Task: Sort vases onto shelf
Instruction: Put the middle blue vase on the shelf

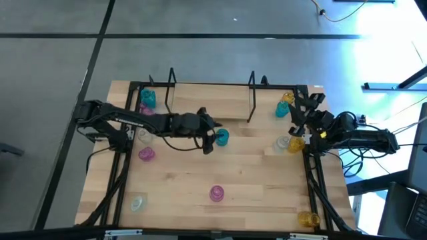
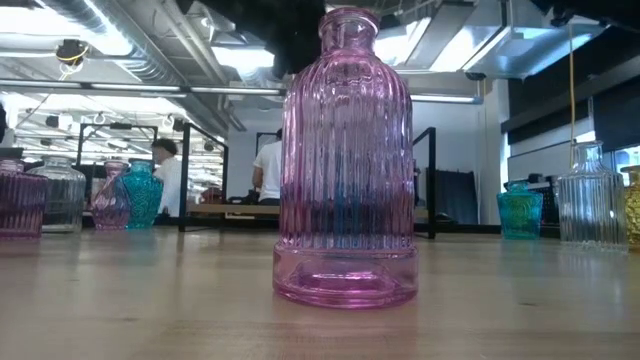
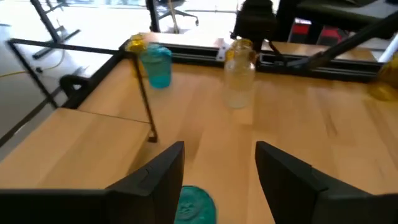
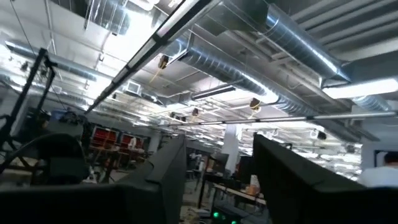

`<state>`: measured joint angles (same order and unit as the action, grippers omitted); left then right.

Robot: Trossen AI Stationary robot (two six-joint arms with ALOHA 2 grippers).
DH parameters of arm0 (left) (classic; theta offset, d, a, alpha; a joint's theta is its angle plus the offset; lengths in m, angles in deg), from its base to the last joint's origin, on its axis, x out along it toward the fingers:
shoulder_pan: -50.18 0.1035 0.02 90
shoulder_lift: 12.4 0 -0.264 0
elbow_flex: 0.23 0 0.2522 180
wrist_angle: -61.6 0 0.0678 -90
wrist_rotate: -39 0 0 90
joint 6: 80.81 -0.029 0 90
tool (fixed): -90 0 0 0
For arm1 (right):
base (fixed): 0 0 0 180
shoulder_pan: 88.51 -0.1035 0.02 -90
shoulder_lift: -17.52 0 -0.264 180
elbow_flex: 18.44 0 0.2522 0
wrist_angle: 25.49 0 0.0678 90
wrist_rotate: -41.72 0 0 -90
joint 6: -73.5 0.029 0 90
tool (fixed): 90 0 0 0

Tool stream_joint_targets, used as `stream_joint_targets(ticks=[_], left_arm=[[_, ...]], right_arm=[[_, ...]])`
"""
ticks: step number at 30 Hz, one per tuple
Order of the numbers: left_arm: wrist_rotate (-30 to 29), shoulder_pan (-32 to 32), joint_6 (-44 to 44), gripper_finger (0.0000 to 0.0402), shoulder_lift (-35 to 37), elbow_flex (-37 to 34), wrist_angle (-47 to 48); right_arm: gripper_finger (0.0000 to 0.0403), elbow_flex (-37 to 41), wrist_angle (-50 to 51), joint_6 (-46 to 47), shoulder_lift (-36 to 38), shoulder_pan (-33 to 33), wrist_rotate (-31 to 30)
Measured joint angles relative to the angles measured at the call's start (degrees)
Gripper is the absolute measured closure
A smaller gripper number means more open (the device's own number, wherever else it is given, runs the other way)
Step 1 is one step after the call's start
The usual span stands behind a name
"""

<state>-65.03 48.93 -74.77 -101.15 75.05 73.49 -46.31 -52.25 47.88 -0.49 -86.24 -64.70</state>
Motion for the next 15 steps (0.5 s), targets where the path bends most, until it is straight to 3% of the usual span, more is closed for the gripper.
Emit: stream_joint_targets(ticks=[4, 7, 11, 15], left_arm=[[0.11, -0.17, 0.56, 0.0211, -4.03, 4.52, 5.93], [1.07, 0.91, 2.72, 0.0211, -6.81, 9.76, 15.84], [6.32, 2.86, 4.38, 0.0211, -10.83, 16.98, 27.35], [8.56, 3.22, 1.76, 0.0211, -14.24, 20.66, 29.94]], right_arm=[[0.0219, 0.00, 0.12, 1.82, -0.03, 0.00, 1.68], [0.0221, 0.00, 0.21, 2.85, -0.03, 0.00, 3.49], [0.0223, 0.00, 0.21, 3.67, -0.03, 0.00, 4.53], [0.0223, 0.00, 0.78, 3.69, -0.31, 0.00, 4.54]])
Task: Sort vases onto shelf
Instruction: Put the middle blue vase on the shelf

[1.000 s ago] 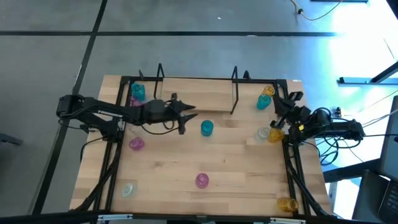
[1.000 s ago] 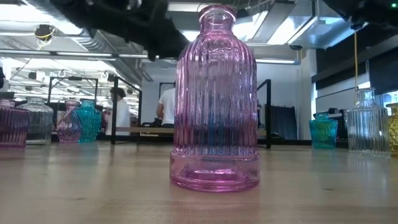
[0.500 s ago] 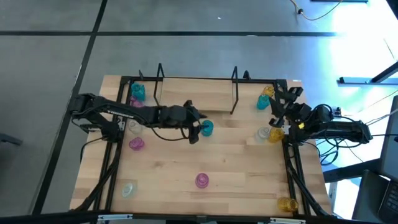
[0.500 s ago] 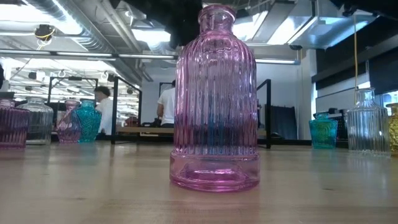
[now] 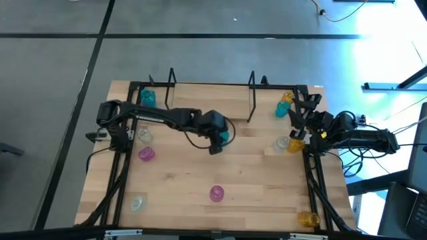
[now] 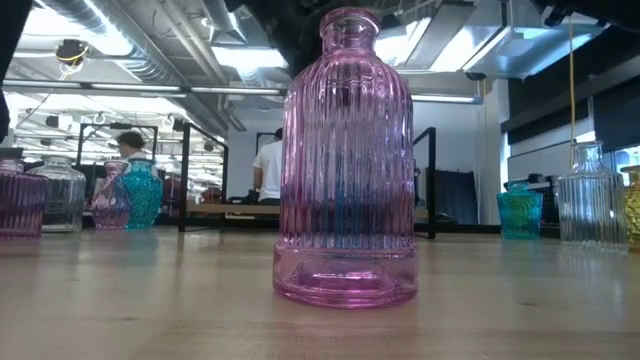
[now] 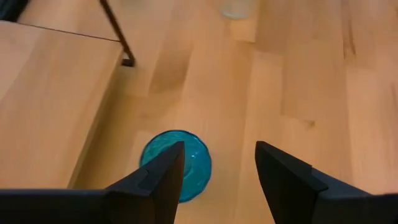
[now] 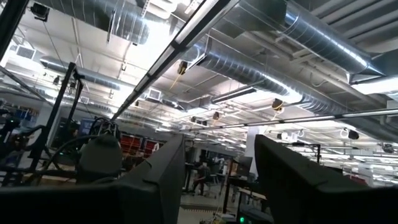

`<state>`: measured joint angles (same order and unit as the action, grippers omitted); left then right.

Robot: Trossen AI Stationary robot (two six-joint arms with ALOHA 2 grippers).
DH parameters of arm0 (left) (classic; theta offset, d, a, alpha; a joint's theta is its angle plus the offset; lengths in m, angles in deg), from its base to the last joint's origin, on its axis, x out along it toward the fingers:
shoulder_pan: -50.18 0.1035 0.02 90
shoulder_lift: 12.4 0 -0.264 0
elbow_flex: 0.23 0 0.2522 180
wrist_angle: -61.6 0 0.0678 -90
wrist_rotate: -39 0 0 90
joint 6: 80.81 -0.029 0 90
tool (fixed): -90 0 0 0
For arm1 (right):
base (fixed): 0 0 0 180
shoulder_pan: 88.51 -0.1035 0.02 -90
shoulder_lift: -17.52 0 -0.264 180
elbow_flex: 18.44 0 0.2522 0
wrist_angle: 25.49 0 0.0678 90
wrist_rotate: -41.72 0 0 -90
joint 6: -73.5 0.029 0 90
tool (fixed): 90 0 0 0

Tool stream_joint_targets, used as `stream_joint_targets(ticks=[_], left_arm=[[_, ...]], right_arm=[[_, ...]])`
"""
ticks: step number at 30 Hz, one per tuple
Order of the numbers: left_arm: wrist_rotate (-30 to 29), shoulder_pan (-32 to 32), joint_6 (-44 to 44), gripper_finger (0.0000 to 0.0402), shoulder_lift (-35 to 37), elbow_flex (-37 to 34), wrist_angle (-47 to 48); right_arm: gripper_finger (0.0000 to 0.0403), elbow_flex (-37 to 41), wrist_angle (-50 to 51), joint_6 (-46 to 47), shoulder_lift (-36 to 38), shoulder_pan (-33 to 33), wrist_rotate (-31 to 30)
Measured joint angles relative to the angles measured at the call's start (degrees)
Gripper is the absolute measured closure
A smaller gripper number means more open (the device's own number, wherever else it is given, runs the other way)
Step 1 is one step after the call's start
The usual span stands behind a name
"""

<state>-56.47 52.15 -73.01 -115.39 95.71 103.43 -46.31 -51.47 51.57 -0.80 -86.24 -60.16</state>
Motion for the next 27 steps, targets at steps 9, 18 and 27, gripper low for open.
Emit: stream_joint_targets(ticks=[9, 18, 27], left_arm=[[-0.99, 1.94, -3.86, 0.0211, -2.81, 0.30, -0.11], [0.44, 4.16, -4.10, 0.0211, -2.79, -0.06, -0.74], [3.26, 5.22, -8.14, 0.0211, -2.79, -2.44, -1.16]], right_arm=[[0.0223, 0.00, 0.61, -2.64, -0.07, 0.00, -0.02], [0.0223, 0.00, 0.21, -4.66, -0.07, 0.00, -0.02], [0.0223, 0.00, -0.41, -5.62, -0.07, 0.00, -0.02]])
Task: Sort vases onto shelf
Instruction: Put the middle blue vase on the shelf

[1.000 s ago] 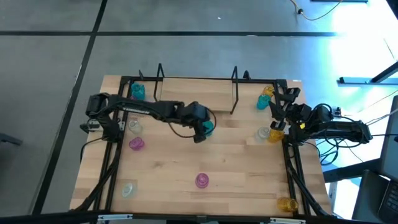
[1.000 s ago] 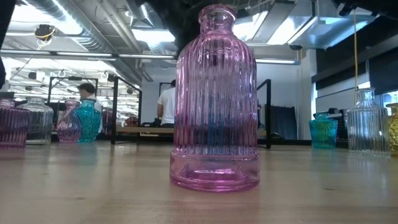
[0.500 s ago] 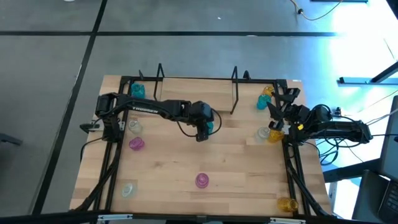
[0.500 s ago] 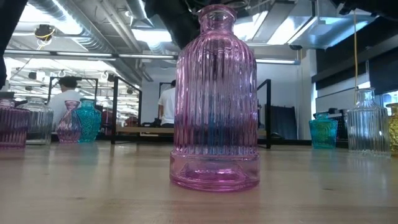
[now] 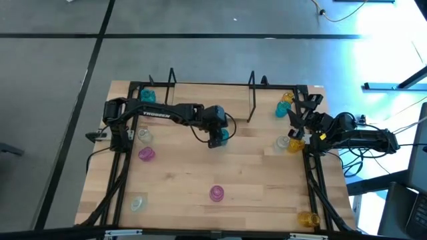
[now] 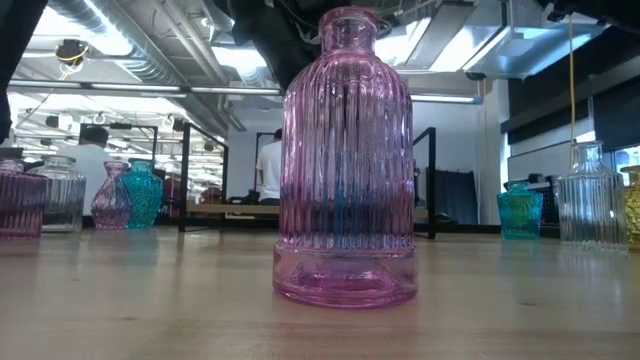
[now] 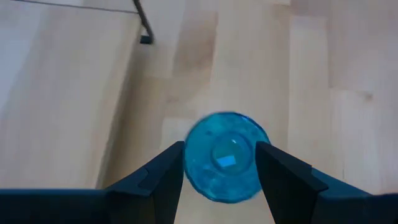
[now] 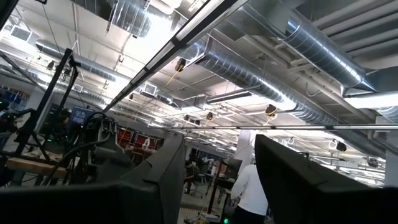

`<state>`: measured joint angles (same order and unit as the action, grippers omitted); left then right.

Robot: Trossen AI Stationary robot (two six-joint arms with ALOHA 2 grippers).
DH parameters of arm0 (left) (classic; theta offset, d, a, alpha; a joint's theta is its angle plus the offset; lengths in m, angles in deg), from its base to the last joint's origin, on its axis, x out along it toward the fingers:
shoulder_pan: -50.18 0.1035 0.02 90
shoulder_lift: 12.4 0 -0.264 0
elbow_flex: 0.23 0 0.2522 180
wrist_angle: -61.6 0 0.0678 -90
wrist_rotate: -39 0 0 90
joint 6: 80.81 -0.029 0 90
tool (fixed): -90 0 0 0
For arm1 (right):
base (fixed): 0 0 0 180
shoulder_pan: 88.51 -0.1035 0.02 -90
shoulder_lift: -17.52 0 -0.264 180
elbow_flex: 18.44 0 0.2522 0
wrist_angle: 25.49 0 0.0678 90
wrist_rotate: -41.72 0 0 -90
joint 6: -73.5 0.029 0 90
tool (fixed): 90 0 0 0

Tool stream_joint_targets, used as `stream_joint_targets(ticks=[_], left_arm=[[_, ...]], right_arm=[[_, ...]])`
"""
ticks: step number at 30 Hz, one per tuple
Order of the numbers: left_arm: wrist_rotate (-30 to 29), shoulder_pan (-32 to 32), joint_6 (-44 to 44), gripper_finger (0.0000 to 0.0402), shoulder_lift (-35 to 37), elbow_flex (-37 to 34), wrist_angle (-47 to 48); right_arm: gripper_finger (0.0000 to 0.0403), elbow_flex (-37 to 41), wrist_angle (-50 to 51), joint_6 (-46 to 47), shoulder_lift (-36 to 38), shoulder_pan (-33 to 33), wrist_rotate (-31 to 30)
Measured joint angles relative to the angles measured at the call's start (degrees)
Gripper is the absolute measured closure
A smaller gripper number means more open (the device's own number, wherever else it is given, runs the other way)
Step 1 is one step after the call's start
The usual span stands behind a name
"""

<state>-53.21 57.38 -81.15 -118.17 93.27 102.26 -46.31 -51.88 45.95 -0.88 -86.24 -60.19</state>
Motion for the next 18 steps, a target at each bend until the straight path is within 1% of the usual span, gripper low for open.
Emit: stream_joint_targets(ticks=[4, 18], left_arm=[[0.01, -0.02, -0.35, 0.0211, 0.00, -0.90, -2.32], [-0.01, -0.13, -0.28, 0.0211, -2.77, -1.05, -3.97]], right_arm=[[0.0223, 0.00, -0.26, -0.04, 0.00, 0.00, 0.00], [0.0223, 0.02, -0.30, -1.42, -0.02, 0.00, 0.00]])
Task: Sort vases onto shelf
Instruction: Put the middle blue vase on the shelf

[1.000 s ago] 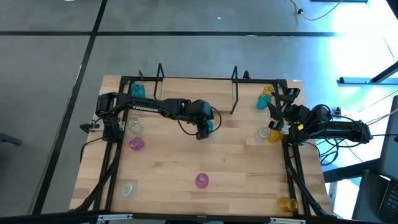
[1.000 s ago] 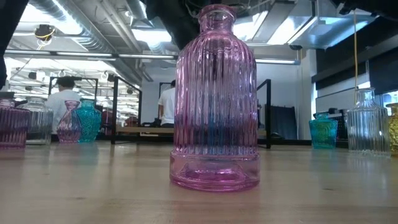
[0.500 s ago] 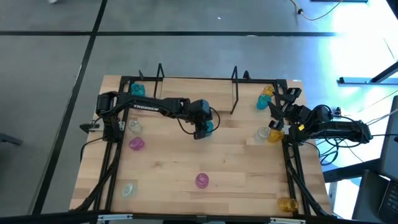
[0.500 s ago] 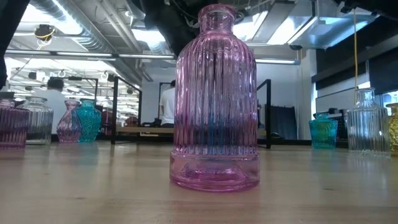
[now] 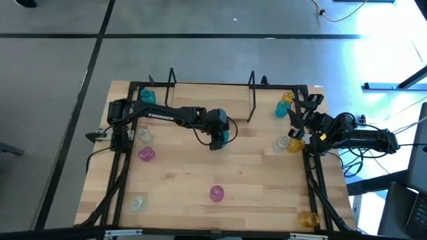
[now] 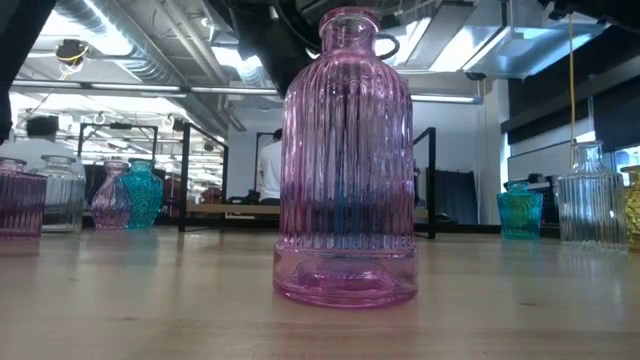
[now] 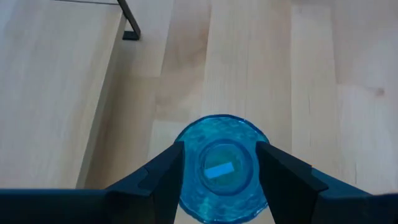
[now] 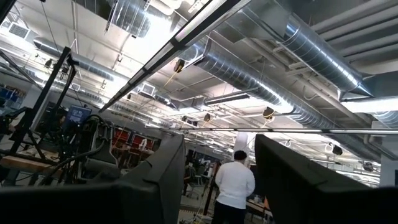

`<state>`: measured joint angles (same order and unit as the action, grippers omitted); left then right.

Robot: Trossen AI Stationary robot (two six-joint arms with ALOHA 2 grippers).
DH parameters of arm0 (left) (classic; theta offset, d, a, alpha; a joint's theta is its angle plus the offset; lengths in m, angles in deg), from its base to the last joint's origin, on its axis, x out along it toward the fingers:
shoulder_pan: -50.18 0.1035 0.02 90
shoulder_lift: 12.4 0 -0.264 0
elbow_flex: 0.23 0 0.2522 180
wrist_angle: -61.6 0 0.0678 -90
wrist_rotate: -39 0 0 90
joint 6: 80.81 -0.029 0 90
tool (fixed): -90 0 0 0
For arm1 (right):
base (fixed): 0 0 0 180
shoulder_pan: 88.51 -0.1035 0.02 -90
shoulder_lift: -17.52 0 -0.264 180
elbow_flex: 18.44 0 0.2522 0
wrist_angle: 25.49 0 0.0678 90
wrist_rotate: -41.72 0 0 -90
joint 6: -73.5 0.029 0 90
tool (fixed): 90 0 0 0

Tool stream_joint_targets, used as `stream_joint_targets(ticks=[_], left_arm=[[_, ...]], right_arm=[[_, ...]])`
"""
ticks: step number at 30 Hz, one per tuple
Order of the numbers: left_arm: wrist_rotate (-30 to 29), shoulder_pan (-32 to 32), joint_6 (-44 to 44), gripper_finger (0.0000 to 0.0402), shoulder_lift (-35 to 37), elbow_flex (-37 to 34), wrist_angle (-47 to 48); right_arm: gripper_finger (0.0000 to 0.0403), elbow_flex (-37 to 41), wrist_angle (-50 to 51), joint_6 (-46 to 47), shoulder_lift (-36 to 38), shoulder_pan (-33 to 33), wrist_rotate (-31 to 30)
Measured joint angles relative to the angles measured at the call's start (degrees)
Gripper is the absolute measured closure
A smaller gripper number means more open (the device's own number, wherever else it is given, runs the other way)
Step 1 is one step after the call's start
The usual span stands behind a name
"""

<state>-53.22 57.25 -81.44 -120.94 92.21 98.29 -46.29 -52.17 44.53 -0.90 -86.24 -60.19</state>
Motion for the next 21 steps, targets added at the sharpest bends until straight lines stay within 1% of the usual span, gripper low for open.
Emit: stream_joint_targets(ticks=[6, 15, 17, 21], left_arm=[[0.00, -0.02, -0.02, 0.0216, 0.10, 0.02, 0.47], [-0.04, -0.92, -0.33, 0.0269, 0.10, 0.02, 0.40], [-0.01, -1.11, -1.26, 0.0275, 0.10, 0.02, 0.41], [-0.17, -1.25, -1.52, 0.0274, 0.11, 0.02, 0.40]], right_arm=[[0.0223, 0.00, 0.00, -1.23, 0.00, 0.00, 0.00], [0.0223, 0.00, 0.07, -1.33, 0.00, 0.00, -0.02], [0.0223, 0.00, 0.07, -1.33, 0.00, 0.00, -0.02], [0.0223, 0.00, 0.08, -1.35, 0.00, 0.00, -0.01]])
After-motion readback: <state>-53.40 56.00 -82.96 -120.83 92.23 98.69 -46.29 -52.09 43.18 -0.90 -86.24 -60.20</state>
